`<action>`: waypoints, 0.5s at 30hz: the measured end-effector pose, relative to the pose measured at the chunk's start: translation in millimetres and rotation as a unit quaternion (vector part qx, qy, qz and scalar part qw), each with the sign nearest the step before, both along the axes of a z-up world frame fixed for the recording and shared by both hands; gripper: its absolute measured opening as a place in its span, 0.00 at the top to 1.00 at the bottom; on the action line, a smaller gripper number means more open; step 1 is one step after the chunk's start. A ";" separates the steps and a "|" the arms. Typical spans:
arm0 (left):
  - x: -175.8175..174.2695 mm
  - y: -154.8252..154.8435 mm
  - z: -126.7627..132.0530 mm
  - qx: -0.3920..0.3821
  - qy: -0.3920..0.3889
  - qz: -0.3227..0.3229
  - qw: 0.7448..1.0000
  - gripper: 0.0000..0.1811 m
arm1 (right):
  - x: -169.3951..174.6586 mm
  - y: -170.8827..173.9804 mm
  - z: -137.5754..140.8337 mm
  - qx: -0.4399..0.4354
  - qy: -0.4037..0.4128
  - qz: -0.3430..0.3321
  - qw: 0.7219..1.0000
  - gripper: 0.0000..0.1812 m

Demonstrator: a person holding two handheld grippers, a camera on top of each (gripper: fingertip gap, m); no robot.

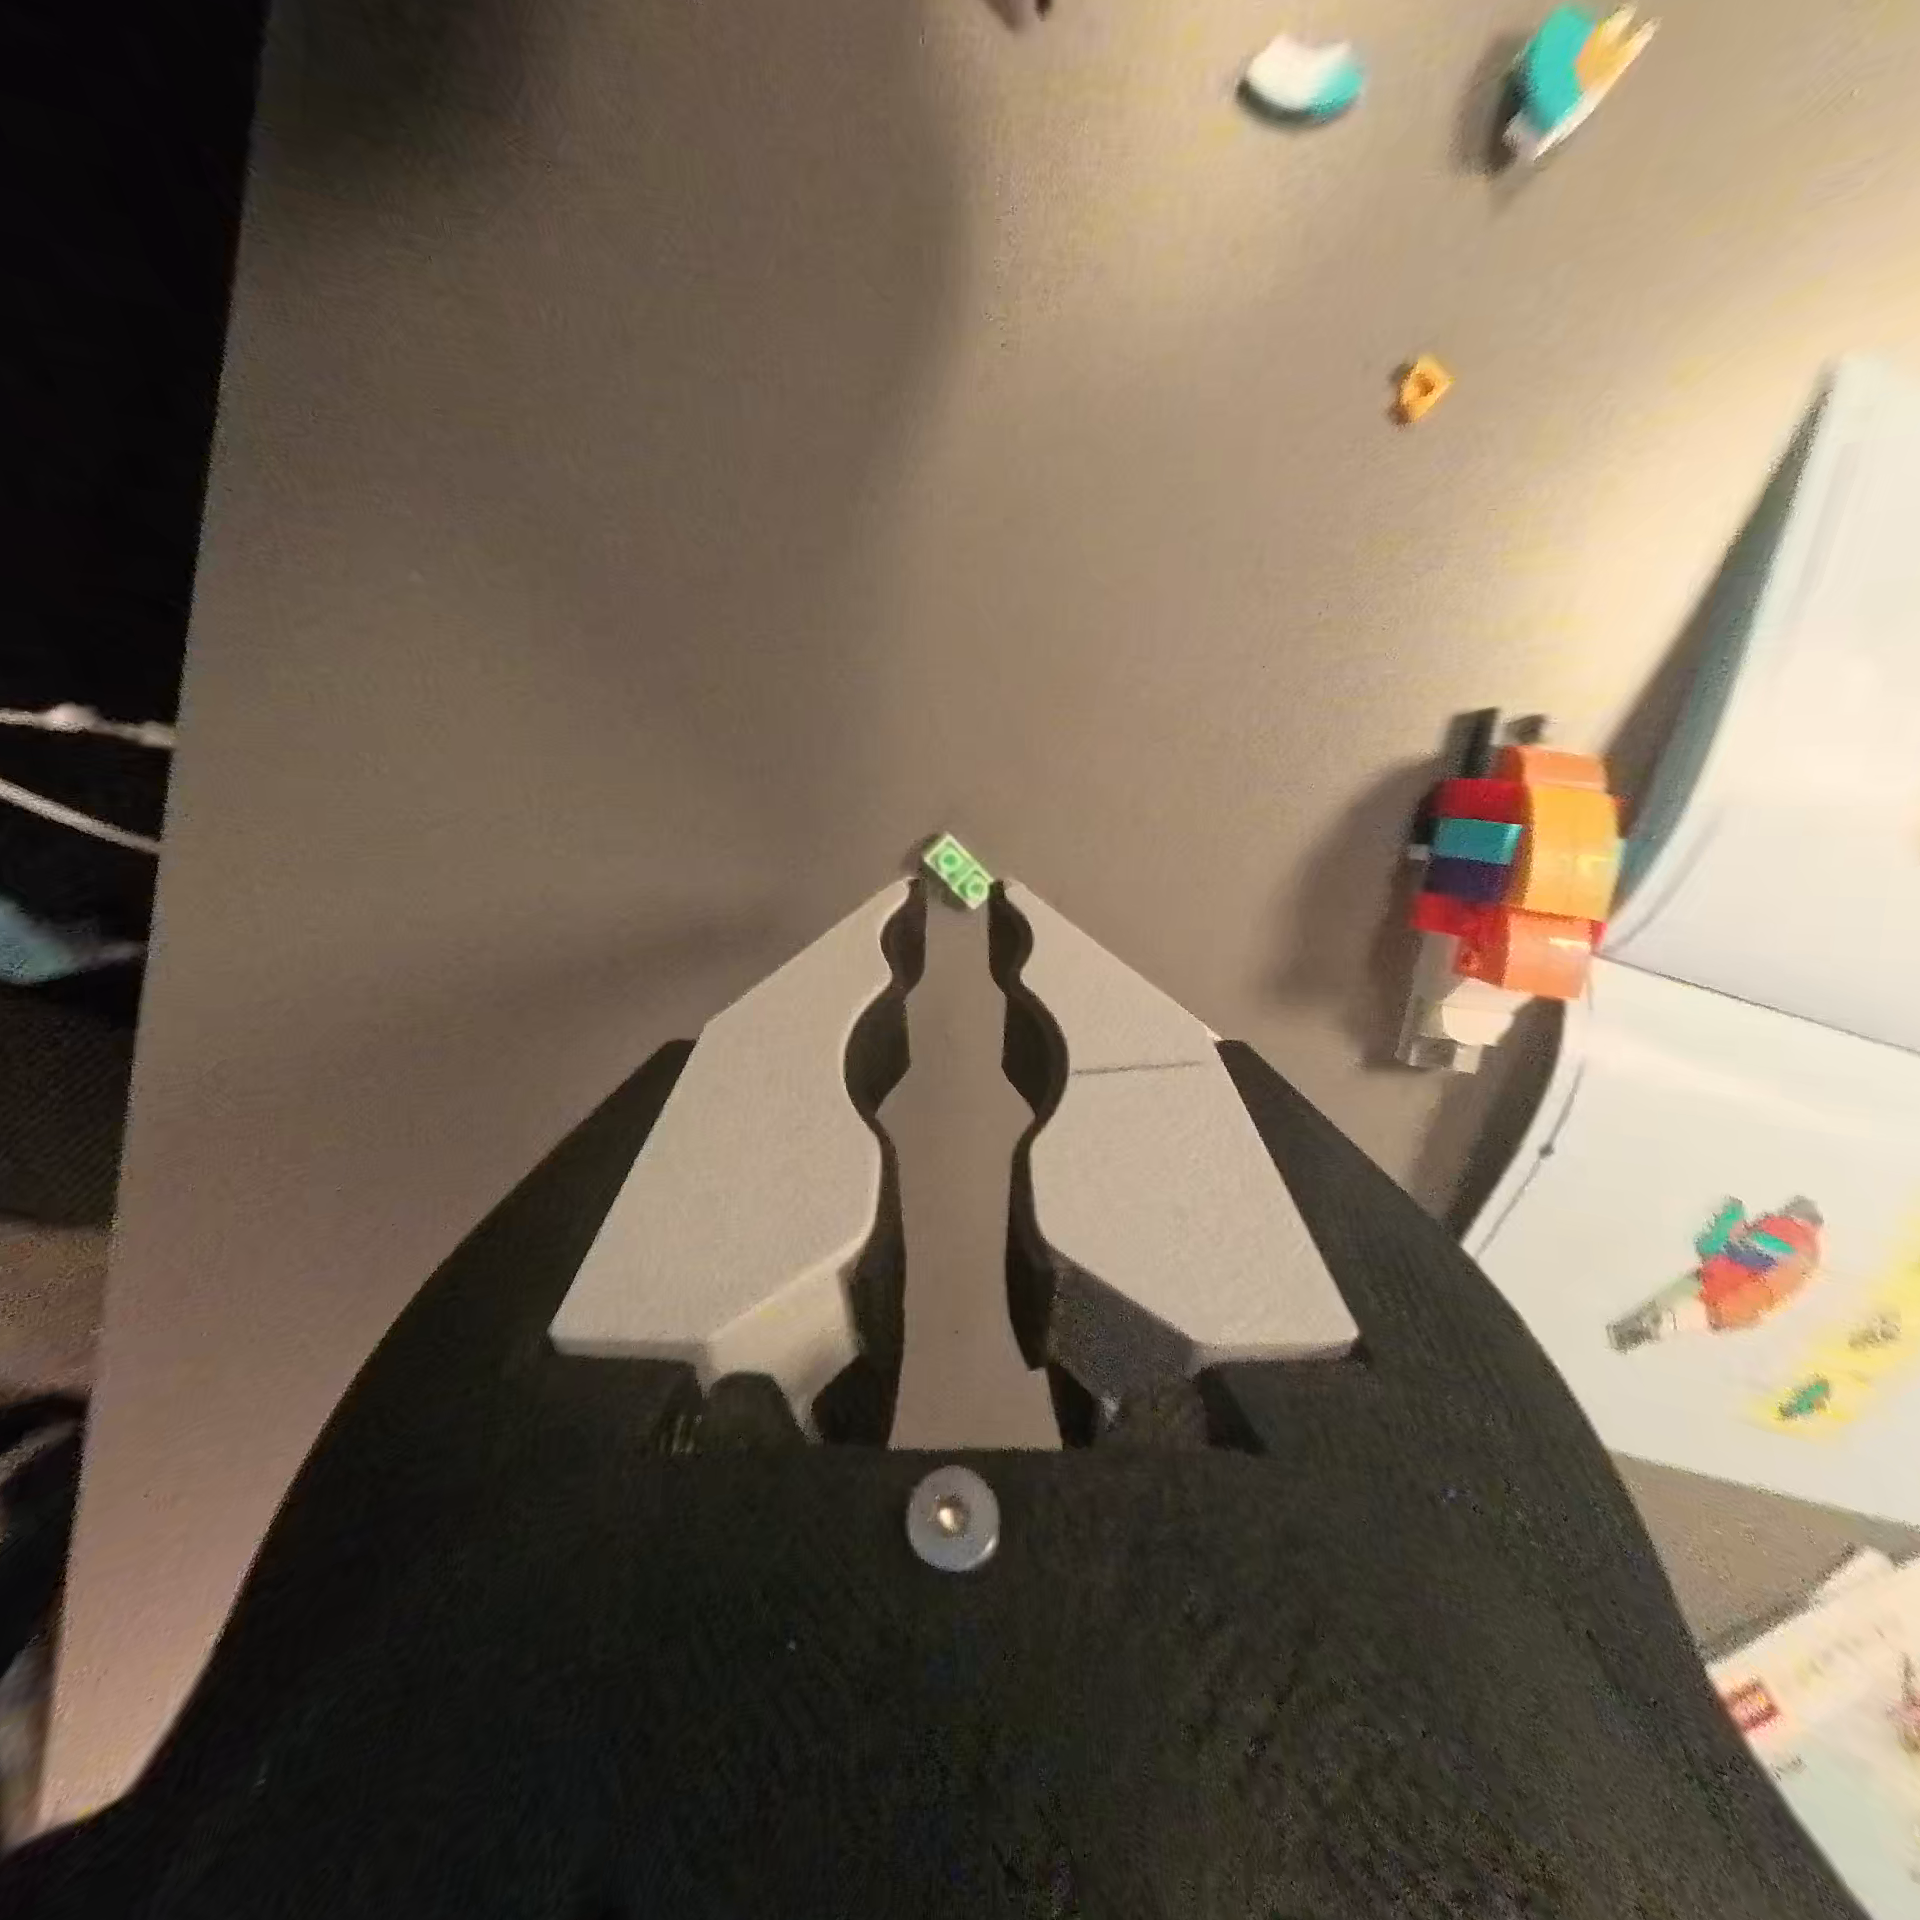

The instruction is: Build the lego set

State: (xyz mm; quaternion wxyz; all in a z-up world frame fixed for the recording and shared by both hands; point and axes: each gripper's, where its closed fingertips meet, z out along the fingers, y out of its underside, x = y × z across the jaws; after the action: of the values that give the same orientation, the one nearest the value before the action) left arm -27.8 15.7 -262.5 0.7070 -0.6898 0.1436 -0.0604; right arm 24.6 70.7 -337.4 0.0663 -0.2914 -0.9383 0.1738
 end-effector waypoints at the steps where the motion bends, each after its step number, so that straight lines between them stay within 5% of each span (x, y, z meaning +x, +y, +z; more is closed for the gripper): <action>1: -1.0 0.0 0.2 0.001 0.001 0.003 1.000 0.99 | -1.3 2.0 -2.7 0.003 -0.027 0.012 1.000 0.94; 6: -9.5 -0.8 4.9 0.011 -0.005 0.019 1.000 0.99 | -3.6 1.7 -15.7 0.032 -0.110 0.092 0.989 0.95; 15: -12.4 -0.7 6.1 0.011 -0.014 0.022 1.000 0.99 | -2.2 4.3 -24.3 0.038 -0.161 0.115 0.979 0.96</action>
State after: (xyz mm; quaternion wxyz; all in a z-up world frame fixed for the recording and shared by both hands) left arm -40.2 15.0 -256.4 0.7179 -0.6838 0.1195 -0.0530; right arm 22.4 75.0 -361.6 -0.0951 -0.2025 -0.9700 0.0954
